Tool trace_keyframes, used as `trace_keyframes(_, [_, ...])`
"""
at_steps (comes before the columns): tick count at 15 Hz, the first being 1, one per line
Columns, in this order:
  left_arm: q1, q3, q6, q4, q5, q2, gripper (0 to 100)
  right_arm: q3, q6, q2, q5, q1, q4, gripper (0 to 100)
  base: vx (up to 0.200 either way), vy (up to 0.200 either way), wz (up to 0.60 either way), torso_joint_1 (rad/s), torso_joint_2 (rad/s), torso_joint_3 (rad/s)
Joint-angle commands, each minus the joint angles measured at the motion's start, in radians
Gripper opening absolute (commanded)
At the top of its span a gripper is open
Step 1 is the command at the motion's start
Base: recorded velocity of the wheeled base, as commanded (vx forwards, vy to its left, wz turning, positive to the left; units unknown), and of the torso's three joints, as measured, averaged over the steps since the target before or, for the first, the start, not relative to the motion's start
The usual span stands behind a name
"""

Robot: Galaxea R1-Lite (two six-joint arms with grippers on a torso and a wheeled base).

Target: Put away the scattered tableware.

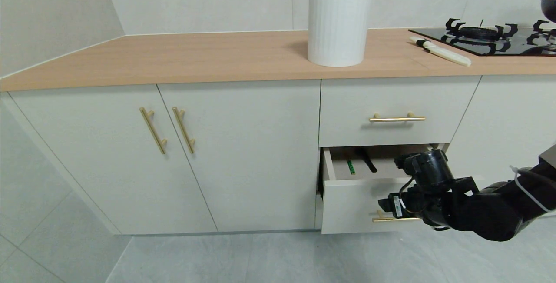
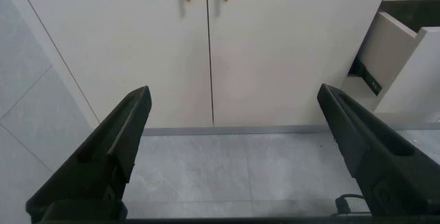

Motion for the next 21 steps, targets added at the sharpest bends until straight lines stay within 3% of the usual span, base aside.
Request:
trace_keyframes(1, [0.000,0.000,0.000,0.000,0.001,0.002,100,-0.001,0.003,0.051,0.002,-0.029,-0.068,100,0.000,0.000,0.00,0.000,0.00,0.000])
trace_keyframes(16, [0.000,0.000,0.000,0.000,0.001,0.002,100,-0.007,-0.003,0.281,0.004,-0.109,-0.625,100,0.000,0.000,0.00,0.000,0.00,0.000])
trace_keyframes(21, [0.000,0.000,0.000,0.000,0.001,0.002,100,-0.070,0.004,0.326,-0.009,-0.115,-0.639,100,0.000,0.000,0.00,0.000,0.00,0.000])
